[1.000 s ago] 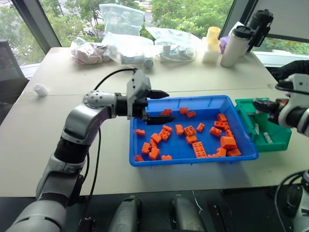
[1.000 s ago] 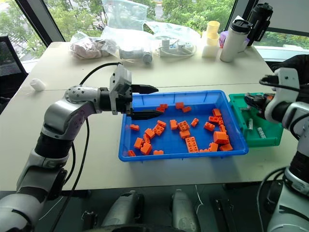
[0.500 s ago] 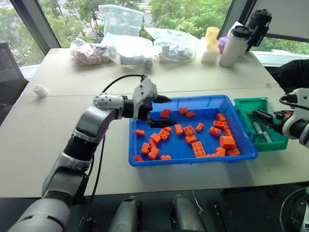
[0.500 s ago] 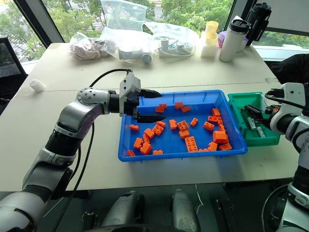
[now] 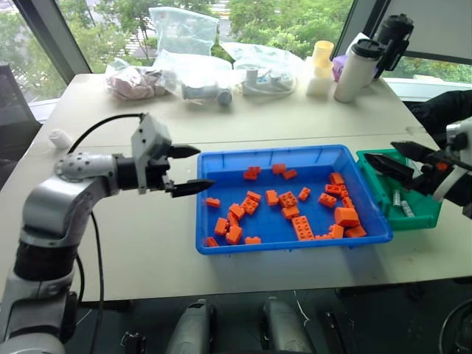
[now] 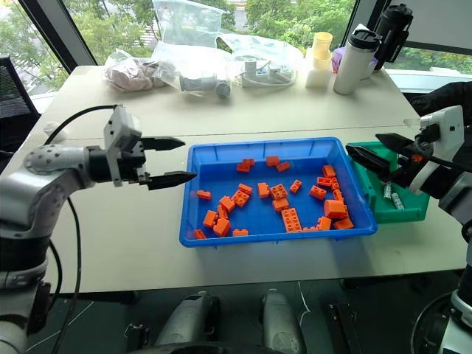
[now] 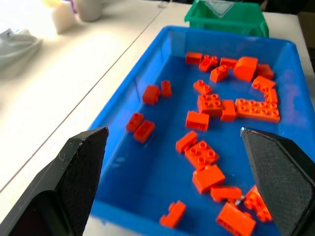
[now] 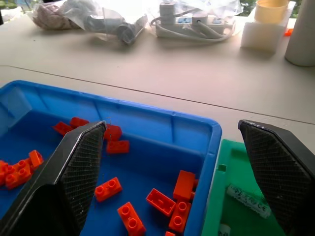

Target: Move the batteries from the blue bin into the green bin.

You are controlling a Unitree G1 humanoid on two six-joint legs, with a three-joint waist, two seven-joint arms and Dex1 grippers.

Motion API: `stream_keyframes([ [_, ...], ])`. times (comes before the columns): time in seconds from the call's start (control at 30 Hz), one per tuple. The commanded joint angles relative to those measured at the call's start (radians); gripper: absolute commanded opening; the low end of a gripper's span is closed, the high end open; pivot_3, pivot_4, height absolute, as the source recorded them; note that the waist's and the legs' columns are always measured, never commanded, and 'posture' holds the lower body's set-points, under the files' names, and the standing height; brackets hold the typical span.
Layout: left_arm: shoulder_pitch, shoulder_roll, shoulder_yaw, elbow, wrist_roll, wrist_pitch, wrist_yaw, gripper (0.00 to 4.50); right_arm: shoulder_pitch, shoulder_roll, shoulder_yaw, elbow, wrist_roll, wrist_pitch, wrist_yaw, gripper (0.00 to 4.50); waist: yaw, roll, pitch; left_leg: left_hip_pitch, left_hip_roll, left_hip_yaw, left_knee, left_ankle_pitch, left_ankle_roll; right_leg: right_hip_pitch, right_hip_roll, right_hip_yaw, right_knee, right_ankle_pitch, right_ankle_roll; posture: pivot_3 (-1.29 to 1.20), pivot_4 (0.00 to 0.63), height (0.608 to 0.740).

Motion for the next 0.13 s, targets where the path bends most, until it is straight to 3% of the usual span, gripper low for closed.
stream_keyframes([
  [0.03,0.082,0.036,0.129,-0.135,-0.093,0.096,0.060,4.50,0.045,-0.034,-0.056,-0.045,0.081,-0.005,0.059,4.45,0.005,0.000,0.000,0.000,0.000,0.000,0.000,0.000,0.000,0.000,0.000,0.000,0.000,0.000,0.000,0.00,0.150,0.740],
  [0.13,0.109,0.010,0.173,-0.170,-0.146,0.121,0.118,4.50,0.072,-0.030,-0.021,-0.048,0.087,-0.038,0.067,4.45,0.007,0.000,0.000,0.000,-0.001,-0.001,0.001,0.000,0.000,0.003,0.000,-0.001,-0.001,0.000,0.000,0.00,0.150,0.740],
])
